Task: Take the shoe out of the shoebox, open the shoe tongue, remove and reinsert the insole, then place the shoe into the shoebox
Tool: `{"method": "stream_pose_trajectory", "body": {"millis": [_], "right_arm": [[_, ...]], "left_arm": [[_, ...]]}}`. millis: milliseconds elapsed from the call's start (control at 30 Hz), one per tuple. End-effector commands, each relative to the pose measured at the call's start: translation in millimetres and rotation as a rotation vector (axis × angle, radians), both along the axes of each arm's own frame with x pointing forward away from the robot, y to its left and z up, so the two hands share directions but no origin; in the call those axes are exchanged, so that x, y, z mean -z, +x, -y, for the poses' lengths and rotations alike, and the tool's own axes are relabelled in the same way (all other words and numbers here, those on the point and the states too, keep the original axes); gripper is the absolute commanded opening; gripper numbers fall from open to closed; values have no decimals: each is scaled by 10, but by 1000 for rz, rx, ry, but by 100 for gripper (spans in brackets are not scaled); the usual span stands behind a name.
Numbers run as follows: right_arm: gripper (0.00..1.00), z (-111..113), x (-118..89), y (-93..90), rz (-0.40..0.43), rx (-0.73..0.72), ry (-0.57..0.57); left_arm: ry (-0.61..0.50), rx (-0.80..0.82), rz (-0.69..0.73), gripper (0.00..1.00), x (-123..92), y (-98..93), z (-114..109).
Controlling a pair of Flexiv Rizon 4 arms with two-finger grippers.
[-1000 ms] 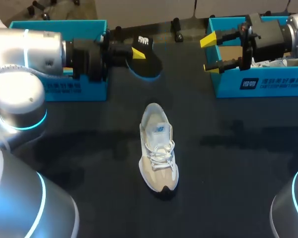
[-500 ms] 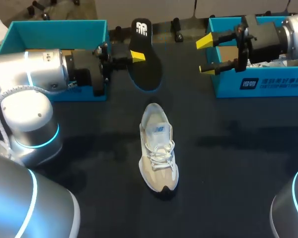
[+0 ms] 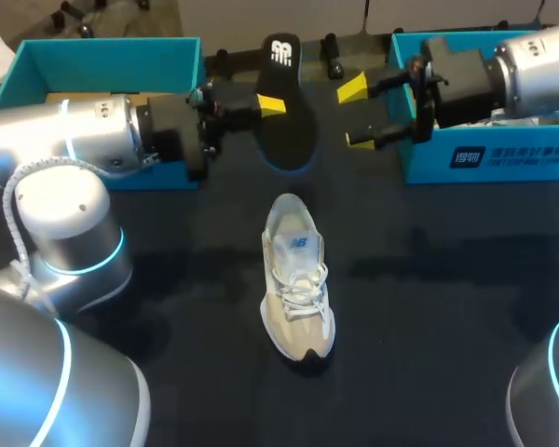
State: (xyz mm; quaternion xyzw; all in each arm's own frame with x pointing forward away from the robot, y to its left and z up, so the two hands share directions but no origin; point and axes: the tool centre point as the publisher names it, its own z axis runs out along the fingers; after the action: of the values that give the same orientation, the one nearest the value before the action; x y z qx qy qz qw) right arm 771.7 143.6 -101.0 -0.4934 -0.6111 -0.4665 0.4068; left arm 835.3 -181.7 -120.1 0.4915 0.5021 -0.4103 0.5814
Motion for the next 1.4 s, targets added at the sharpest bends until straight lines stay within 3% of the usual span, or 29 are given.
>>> {"method": "stream_pose_trajectory", "body": {"millis": [33,100,200,333,433,1100,1133,1233,1400], "right_arm": [[93,-108,19,46,-6,-9,-4],[91,-141,30,38,-10,-9,1],[75,-190,46,30,-19,-12,5],[65,-219,82,23,-28,-16,5],[49,-239,112,14,-35,-15,5],[30,-317,178,78,-48,-14,14],[28,-320,177,83,-47,-15,15],[9,-322,174,91,-44,-16,16],[0,-318,172,94,-43,-17,16]], "left_arm": [[-10,-1,-2,0,7,47,132],[-16,1,-5,0,17,56,179],[-24,0,-19,0,31,59,235],[-28,0,-22,0,40,68,295],[-41,-4,-31,0,15,94,335],[-75,20,-36,0,-28,-58,453],[-77,21,-38,0,-32,-66,453],[-79,21,-38,0,-34,-75,455],[-85,25,-39,0,-51,-96,458]]}}
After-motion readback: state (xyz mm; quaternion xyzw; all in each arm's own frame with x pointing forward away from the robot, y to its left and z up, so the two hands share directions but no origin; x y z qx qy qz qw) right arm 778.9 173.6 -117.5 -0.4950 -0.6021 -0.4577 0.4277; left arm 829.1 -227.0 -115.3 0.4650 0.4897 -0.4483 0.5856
